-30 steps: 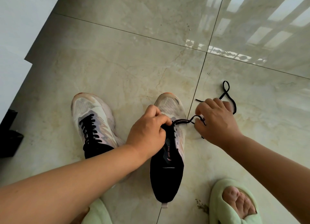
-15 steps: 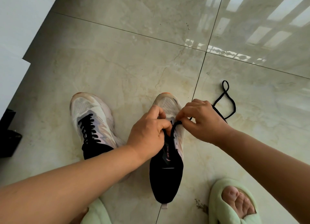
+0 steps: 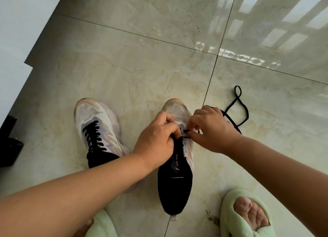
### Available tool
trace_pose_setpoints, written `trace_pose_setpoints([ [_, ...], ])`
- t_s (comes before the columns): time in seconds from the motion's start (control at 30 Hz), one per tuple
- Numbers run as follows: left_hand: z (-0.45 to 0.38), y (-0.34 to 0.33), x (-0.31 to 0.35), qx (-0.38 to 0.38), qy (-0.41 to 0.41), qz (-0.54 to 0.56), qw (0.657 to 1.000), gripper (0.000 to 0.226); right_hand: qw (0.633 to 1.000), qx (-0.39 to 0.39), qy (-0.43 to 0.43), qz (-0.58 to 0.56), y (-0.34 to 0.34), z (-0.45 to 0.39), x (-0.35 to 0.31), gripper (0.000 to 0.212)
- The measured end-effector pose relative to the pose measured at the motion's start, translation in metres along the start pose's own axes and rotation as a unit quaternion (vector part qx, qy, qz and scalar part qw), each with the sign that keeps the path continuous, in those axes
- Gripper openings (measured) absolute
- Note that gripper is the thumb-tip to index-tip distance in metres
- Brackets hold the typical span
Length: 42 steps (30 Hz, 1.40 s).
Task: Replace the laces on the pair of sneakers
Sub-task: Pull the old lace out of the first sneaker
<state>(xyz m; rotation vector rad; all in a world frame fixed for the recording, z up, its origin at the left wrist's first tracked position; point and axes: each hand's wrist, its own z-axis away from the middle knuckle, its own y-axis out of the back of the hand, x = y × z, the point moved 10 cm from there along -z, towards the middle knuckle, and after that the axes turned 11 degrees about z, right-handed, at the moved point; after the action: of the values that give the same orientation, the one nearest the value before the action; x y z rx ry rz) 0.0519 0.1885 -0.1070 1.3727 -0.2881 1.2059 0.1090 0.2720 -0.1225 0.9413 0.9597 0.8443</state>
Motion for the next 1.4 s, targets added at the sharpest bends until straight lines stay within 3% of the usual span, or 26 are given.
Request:
trace_pose_setpoints([
  [0.13,0.0,0.0,-0.003,-0.005,0.015,-0.005,1.0,0.033,0.998,0.031,-0.016,0.05,0.002,0.002,0.003,0.013],
  [0.4,0.0,0.0,-0.008,0.0,0.025,-0.004,1.0,0.037,0.981,0.024,-0.157,0.11,0.001,0.02,0.059,0.007],
  [0.57,0.0,-0.001,-0.006,-0.004,0.016,-0.003,1.0,0.035,0.997,0.064,-0.036,0.003,0.01,0.011,0.015,0.018],
  [0.67,0.0,-0.001,-0.007,-0.006,0.013,-0.005,1.0,0.034,0.998,0.056,0.012,-0.009,0.008,0.007,-0.006,0.013],
  [0.87,-0.002,-0.002,-0.008,-0.003,0.01,-0.009,1.0,0.036,0.999,0.033,-0.029,0.001,-0.001,0.002,0.005,0.011],
  [1.07,-0.002,-0.001,-0.009,0.006,0.008,-0.011,1.0,0.036,0.992,0.029,-0.122,0.029,-0.006,0.012,0.038,0.008],
  [1.23,-0.002,-0.002,-0.01,0.008,0.012,-0.003,1.0,0.032,0.986,0.036,-0.125,-0.106,-0.004,0.012,0.033,0.01],
  [1.4,-0.001,-0.002,-0.012,0.004,0.014,0.012,1.0,0.021,0.981,0.013,-0.098,-0.168,-0.01,0.01,0.014,0.013],
])
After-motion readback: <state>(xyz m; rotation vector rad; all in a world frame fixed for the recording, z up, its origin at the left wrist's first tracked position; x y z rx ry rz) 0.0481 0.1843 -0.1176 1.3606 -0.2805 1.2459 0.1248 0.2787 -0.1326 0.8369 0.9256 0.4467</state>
